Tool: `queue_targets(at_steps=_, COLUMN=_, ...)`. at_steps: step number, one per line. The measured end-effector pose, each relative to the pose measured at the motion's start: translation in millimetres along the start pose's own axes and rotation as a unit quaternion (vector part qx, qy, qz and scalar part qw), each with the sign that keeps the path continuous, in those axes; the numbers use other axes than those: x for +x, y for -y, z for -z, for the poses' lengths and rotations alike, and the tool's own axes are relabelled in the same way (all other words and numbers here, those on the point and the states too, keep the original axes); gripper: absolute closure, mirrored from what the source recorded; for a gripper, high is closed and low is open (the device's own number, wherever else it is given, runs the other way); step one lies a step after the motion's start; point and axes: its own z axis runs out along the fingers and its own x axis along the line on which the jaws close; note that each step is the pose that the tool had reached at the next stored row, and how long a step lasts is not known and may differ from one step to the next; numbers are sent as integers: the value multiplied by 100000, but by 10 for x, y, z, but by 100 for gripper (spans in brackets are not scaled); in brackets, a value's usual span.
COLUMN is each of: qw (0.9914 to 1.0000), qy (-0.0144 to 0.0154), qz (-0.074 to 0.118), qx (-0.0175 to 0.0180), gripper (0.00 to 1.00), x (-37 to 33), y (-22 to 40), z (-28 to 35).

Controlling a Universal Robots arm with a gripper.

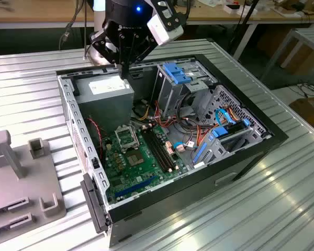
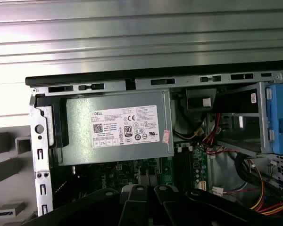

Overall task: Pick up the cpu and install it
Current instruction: 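Reach for the cpu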

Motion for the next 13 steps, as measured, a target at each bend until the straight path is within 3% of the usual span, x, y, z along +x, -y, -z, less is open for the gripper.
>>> queue_targets(at_steps=7, qw=100000, qy=2, qz=6, qx=-2, gripper=89, x=1, y=0, z=0)
queue_targets(at_steps=13, qw=100000, qy=3, qz=-2, qx=-5, gripper=89, x=52, y=4, z=1)
